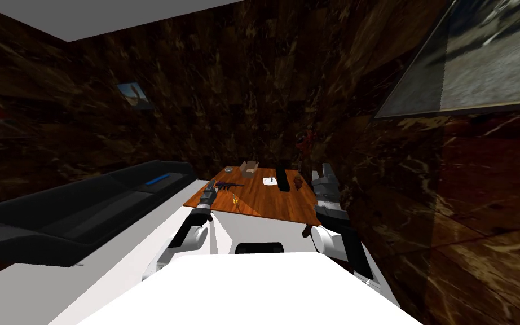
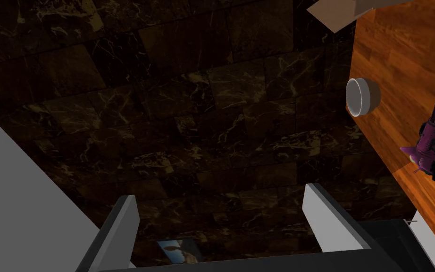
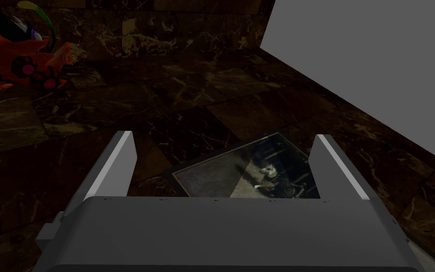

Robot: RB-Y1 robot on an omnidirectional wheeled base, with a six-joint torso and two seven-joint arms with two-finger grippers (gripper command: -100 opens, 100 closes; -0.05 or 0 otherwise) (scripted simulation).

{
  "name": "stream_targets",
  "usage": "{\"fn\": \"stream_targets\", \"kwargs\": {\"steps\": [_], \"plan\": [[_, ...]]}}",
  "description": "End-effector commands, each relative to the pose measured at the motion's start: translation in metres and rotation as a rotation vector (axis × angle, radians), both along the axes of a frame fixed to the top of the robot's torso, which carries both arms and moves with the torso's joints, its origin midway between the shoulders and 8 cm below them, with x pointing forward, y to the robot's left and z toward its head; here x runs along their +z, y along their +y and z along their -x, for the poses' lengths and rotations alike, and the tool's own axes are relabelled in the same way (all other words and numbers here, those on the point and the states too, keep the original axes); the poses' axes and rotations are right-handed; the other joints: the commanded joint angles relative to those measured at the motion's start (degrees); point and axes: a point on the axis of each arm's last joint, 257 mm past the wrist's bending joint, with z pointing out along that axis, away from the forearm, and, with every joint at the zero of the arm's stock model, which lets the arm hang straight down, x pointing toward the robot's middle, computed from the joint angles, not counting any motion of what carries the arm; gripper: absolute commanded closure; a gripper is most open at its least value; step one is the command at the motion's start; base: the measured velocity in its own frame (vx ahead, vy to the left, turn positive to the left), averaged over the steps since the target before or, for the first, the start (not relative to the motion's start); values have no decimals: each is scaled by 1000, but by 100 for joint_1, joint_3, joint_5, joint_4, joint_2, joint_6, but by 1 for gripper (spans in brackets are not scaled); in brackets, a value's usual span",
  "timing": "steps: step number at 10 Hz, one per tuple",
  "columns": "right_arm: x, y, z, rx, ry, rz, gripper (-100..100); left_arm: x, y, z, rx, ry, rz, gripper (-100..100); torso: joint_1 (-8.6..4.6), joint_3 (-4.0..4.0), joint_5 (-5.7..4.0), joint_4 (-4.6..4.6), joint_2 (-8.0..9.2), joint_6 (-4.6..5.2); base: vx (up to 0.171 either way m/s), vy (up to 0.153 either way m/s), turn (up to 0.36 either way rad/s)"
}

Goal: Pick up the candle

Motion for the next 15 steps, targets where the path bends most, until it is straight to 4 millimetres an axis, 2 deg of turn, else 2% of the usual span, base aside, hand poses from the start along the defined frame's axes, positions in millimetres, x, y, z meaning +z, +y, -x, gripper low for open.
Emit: {"fn": "stream_targets", "kwargs": {"steps": [1,2,3,4,5,6,7,8,13,15], "plan": [[0,0,0,0,0,0,0,-24,6,-7,-2,65,0,-100,0,0,0,0,0,0,-10,-8,-230],[0,0,0,0,0,0,0,-35,9,-6,3,86,2,-100,-3,1,0,0,1,4,-15,-8,-136],[0,0,0,0,0,0,0,-58,16,-11,5,151,1,-100,-2,2,0,0,3,0,-18,-15,-223],[0,0,0,0,0,0,0,-62,17,-11,7,160,2,-100,-4,3,-1,1,5,3,-4,0,-144],[0,0,0,0,0,0,0,-84,24,-14,10,223,1,-100,1,1,0,1,2,-1,-5,0,-222],[0,0,0,0,0,0,0,-90,25,-13,13,234,2,-100,1,0,0,0,1,3,13,12,-221],[0,0,0,0,0,0,0,-109,32,-16,17,293,0,-100,4,-2,1,-1,-4,0,15,10,-371],[0,0,0,0,0,0,0,-116,34,-14,21,306,1,-100,5,-3,1,-1,-5,4,5,16,-118],[0,0,0,0,0,0,0,-185,64,-10,52,511,-2,-100,2,-1,0,0,-2,-2,0,3,-218],[0,0,0,0,0,0,0,-198,69,-4,62,539,1,-100,3,-1,1,-1,-2,-4,1,6,-72]]}}
